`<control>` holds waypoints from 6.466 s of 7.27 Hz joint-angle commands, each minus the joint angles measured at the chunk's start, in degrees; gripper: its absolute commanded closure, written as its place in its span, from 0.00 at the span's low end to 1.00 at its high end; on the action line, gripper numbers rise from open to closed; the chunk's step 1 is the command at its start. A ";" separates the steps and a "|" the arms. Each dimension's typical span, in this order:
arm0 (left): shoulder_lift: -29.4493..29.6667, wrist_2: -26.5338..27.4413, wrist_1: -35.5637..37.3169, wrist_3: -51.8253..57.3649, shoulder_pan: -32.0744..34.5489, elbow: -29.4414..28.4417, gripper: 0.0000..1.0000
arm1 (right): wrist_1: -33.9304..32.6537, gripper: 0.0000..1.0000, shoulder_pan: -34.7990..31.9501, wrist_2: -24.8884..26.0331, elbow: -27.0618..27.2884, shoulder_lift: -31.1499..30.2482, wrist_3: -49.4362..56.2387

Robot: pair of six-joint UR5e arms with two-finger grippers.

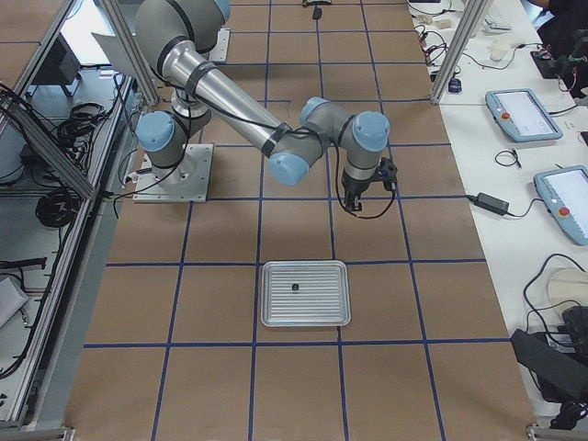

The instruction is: Place bearing gear from tray to pile

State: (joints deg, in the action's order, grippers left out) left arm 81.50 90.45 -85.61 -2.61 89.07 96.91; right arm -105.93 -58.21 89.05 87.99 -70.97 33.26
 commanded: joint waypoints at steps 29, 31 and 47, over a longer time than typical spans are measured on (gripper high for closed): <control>30.45 -3.18 27.06 -24.52 19.29 0.22 0.00 | -25.01 0.00 21.44 -1.86 12.91 7.67 28.67; 35.72 -3.18 32.15 -28.68 21.31 -0.75 0.00 | -24.94 0.00 25.60 -1.95 13.08 9.88 31.69; 41.81 -0.72 36.46 -26.31 24.40 -1.02 0.36 | -9.24 0.94 11.16 -1.77 14.05 -8.10 12.18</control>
State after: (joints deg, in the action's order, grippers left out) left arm 123.05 89.67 -50.46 -29.01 113.54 95.60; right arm -119.89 -40.50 87.40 101.92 -73.56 53.90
